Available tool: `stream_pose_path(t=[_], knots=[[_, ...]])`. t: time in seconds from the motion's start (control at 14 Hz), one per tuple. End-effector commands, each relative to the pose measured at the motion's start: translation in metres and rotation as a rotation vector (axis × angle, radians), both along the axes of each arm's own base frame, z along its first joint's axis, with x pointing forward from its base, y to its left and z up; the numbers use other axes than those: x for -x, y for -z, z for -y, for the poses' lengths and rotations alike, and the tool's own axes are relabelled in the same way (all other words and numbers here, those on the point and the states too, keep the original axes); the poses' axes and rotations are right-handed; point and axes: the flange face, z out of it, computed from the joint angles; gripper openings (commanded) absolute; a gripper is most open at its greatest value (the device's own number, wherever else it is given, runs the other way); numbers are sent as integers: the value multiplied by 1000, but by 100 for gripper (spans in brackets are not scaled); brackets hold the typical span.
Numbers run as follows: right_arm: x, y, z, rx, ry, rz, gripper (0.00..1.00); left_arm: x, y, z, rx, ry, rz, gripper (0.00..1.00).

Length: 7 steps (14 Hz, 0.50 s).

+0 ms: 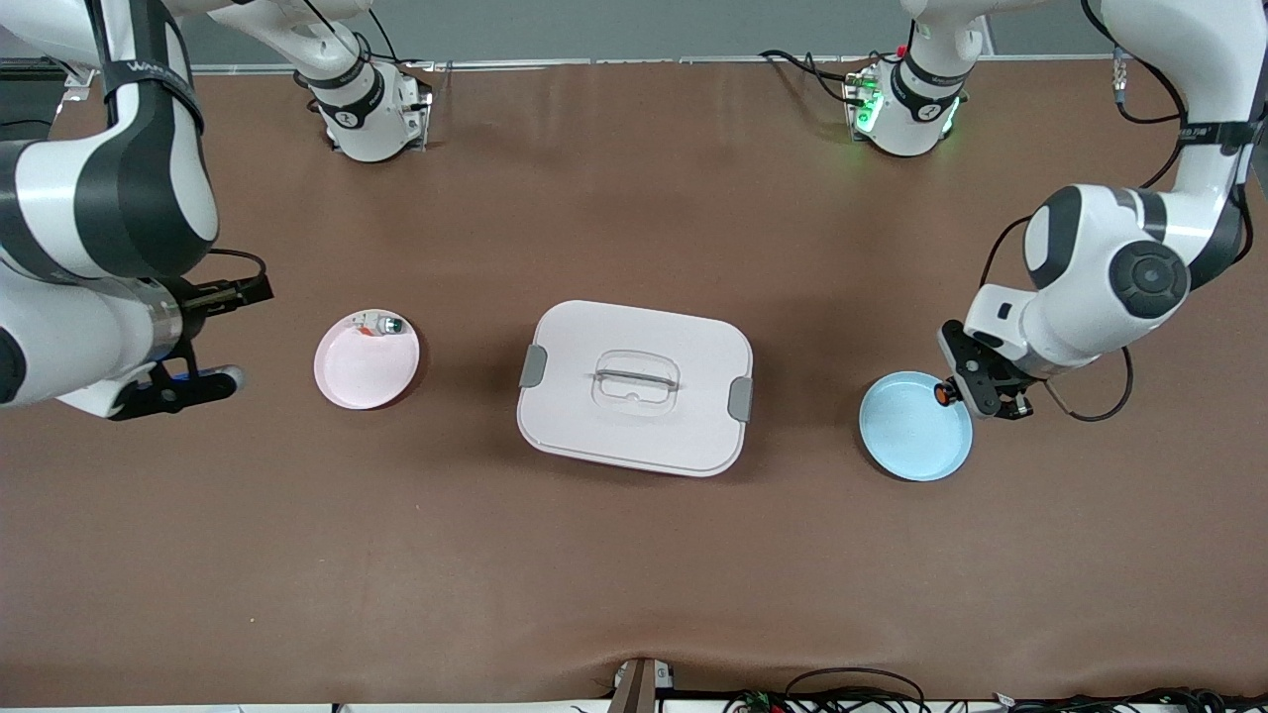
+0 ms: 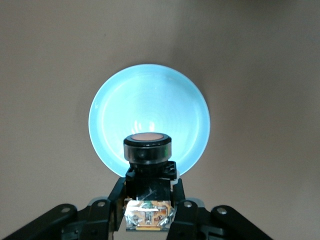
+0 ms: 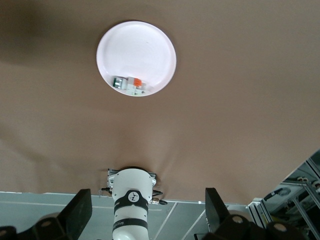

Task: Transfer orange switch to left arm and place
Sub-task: 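Carry the switch with the left gripper down onto the light-blue plate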

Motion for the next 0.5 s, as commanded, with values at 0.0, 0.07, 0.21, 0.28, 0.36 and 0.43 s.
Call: stream_pose_path(t=[0.0, 0.07, 0.21, 0.28, 0.36, 0.43], knots=[[11, -23, 10, 41, 61, 31, 100, 6, 31, 2, -7, 56, 36, 0], [10, -22, 14, 39, 56, 29, 100, 11, 41, 3, 3, 59, 53, 0], [10, -22, 22, 25, 64, 26, 100, 14, 66, 6, 23, 64, 72, 0], [9, -22, 24, 8, 36, 23, 100, 14, 75, 9, 32, 68, 75, 0], [8, -22, 24, -11, -1, 23, 100, 13, 83, 9, 36, 73, 77, 0], [8, -22, 25, -13, -5, 25, 100, 13, 90, 10, 32, 85, 79, 0]])
